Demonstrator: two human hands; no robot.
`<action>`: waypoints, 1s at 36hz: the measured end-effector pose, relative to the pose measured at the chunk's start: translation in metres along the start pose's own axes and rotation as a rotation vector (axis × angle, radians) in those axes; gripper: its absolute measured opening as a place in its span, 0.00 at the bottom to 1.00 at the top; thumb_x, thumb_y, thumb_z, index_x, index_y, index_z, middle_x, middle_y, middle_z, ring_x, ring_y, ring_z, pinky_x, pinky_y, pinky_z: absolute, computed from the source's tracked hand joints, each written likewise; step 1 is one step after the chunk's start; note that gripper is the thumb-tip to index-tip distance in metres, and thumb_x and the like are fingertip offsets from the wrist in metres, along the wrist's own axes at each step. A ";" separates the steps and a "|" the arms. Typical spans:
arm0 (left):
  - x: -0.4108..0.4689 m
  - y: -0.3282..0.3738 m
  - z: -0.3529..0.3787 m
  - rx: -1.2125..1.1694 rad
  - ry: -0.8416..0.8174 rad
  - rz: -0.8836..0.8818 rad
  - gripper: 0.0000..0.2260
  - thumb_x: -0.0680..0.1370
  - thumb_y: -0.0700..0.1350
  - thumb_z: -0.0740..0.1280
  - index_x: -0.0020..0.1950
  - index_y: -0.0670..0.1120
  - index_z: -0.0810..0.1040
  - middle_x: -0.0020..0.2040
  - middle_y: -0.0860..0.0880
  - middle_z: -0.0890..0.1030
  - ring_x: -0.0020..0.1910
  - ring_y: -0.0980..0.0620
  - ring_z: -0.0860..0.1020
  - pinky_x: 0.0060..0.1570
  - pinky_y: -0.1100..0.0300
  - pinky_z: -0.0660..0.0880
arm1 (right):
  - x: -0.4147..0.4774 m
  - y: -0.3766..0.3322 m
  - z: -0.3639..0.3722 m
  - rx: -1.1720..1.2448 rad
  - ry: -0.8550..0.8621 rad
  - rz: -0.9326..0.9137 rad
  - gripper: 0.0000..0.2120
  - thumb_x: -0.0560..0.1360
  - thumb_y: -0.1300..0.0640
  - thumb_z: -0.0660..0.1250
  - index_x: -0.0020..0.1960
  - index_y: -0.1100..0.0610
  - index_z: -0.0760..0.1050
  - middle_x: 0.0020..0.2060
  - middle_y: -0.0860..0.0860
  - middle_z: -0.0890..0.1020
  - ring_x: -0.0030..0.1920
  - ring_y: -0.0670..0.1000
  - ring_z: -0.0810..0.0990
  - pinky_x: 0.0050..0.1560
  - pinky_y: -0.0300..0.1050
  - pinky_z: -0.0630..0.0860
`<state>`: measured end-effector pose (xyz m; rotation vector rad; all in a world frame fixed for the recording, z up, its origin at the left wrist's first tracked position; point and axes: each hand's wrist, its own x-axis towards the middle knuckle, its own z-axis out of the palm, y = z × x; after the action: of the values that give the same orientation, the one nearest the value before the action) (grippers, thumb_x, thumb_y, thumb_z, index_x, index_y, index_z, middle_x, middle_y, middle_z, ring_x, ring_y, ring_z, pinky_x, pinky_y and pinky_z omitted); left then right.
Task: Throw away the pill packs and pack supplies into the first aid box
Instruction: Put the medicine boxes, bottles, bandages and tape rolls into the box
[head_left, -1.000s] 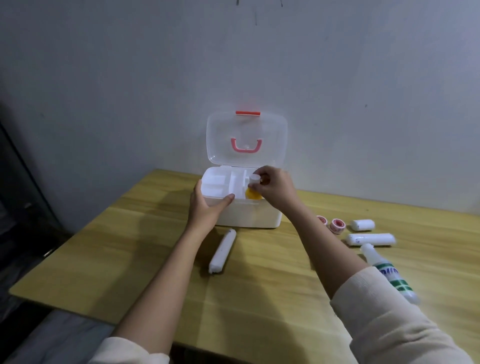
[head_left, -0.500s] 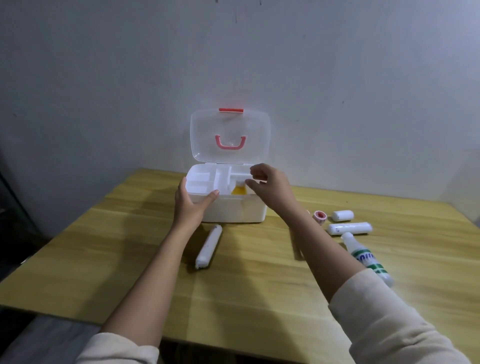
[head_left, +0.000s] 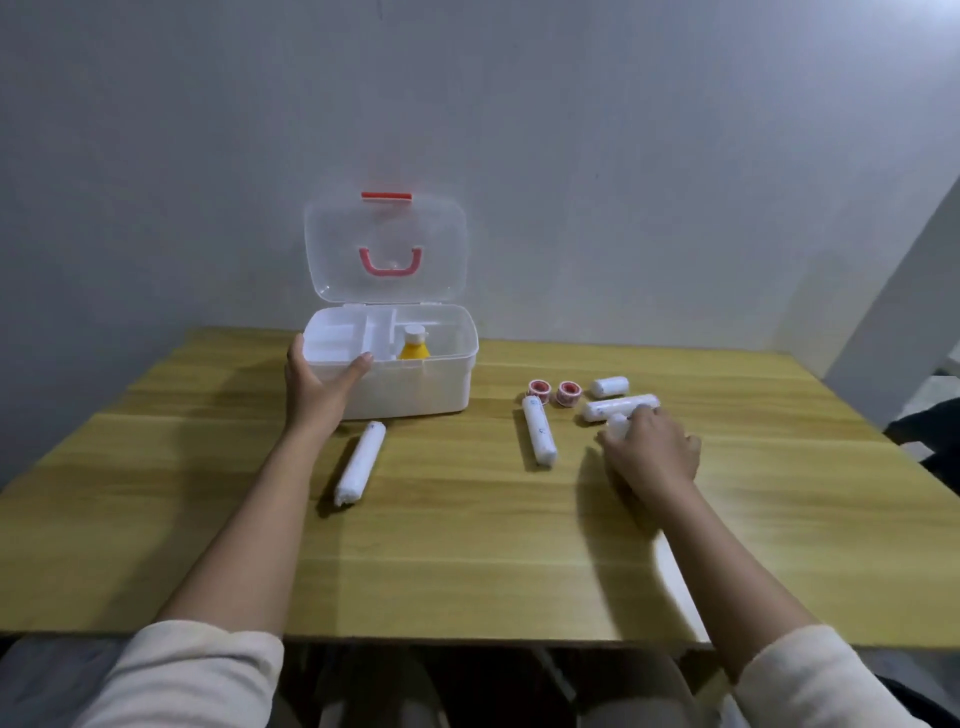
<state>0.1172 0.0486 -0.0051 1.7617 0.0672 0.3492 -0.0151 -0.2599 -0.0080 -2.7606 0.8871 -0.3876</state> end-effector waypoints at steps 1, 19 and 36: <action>0.001 -0.001 0.000 -0.001 -0.002 -0.003 0.43 0.69 0.54 0.73 0.75 0.48 0.52 0.75 0.48 0.59 0.73 0.50 0.60 0.70 0.56 0.61 | -0.001 0.002 0.002 -0.034 -0.036 0.002 0.19 0.74 0.47 0.59 0.59 0.58 0.71 0.60 0.56 0.76 0.62 0.58 0.73 0.59 0.52 0.66; 0.003 -0.003 -0.001 0.000 -0.003 -0.012 0.43 0.69 0.54 0.73 0.75 0.49 0.52 0.75 0.48 0.59 0.73 0.49 0.60 0.69 0.55 0.61 | 0.020 -0.048 -0.030 0.685 0.203 -0.193 0.11 0.78 0.53 0.59 0.42 0.59 0.70 0.38 0.58 0.75 0.40 0.56 0.71 0.38 0.43 0.59; 0.001 -0.002 -0.002 -0.048 -0.009 -0.030 0.42 0.68 0.54 0.73 0.75 0.51 0.53 0.75 0.48 0.59 0.73 0.48 0.60 0.68 0.55 0.62 | 0.035 -0.173 -0.031 1.165 -0.139 -0.535 0.08 0.76 0.56 0.65 0.53 0.57 0.74 0.49 0.55 0.81 0.52 0.53 0.79 0.50 0.46 0.76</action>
<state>0.1178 0.0507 -0.0065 1.7133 0.0775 0.3186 0.0961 -0.1472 0.0762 -1.8100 -0.1668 -0.5487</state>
